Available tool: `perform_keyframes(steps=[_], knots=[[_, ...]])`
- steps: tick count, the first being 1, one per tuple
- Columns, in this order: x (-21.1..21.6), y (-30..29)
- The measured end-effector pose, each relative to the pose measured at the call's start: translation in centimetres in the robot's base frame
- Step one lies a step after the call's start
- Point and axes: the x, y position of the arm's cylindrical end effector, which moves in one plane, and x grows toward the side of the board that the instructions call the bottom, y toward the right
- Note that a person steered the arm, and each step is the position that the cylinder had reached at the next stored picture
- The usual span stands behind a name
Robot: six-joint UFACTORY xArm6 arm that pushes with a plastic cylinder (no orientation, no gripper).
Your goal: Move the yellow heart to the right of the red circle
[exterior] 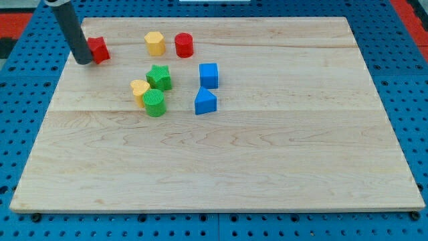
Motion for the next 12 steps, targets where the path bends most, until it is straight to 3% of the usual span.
perform_keyframes(steps=[2, 3, 6, 7, 10, 12], knots=[[-1.6, 2.4], [-0.2, 2.3], [8.6, 5.6], [10.7, 9.8], [8.6, 21.4], [4.5, 22.6]])
